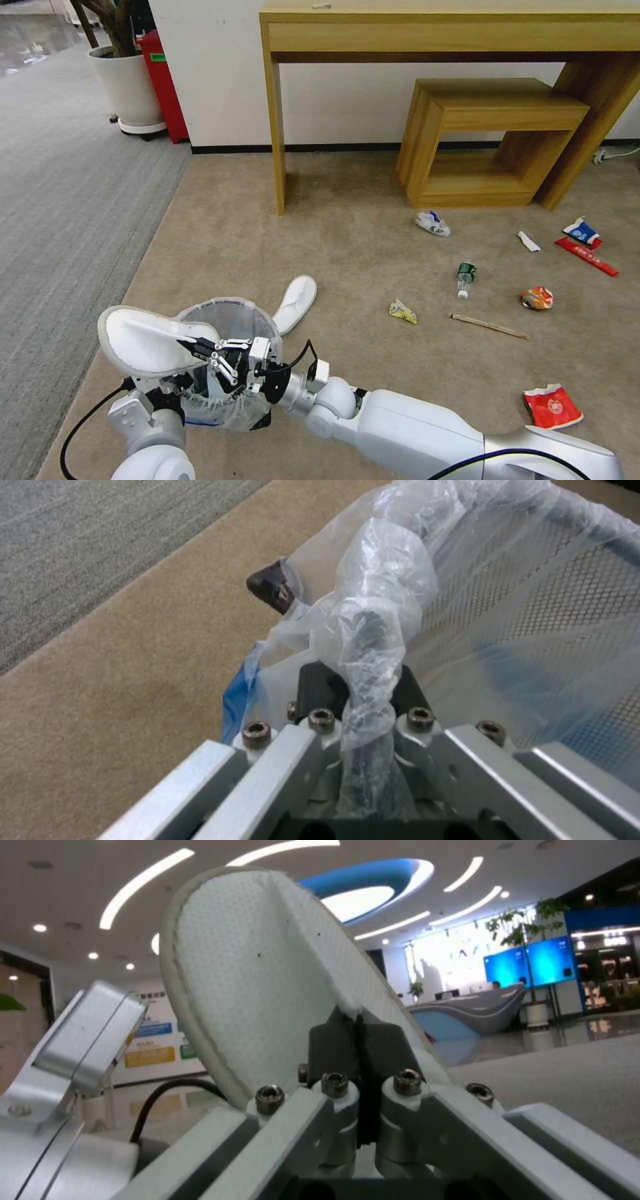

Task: Pick up the trash bin and place the garbage on the floor into it.

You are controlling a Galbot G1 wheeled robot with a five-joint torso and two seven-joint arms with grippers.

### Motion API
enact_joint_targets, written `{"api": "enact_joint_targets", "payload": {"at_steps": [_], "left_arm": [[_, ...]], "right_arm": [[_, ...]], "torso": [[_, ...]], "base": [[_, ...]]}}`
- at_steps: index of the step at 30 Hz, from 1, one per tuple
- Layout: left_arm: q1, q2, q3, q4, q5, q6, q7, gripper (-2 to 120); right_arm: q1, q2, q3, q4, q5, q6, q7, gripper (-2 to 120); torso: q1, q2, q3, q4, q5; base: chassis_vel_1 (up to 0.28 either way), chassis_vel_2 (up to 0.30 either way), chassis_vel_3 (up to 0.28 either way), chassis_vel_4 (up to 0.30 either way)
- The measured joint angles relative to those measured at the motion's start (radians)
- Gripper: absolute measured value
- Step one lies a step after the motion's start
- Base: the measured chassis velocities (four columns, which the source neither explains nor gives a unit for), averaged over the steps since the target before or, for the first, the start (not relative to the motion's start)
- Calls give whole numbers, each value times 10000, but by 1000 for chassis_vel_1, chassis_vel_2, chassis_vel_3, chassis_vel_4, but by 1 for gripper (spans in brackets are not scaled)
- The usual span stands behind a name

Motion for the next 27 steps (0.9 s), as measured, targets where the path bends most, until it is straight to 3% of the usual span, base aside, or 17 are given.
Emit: {"api": "enact_joint_targets", "payload": {"at_steps": [20,24,27], "left_arm": [[25,-36,-25,11,48,-83,9,3],[-8,-33,-25,87,57,-88,11,3],[-45,0,-42,150,56,-90,15,3]], "right_arm": [[-55,-119,325,-108,-453,-5,-35,76],[-48,-212,602,97,-469,-70,188,87],[12,-368,936,390,-408,-340,589,89]], "torso": [[0,1,0,0,0],[0,0,0,0,1],[0,0,0,0,0]], "base": [[0,0,0,0],[0,0,0,0],[0,0,0,0]]}}
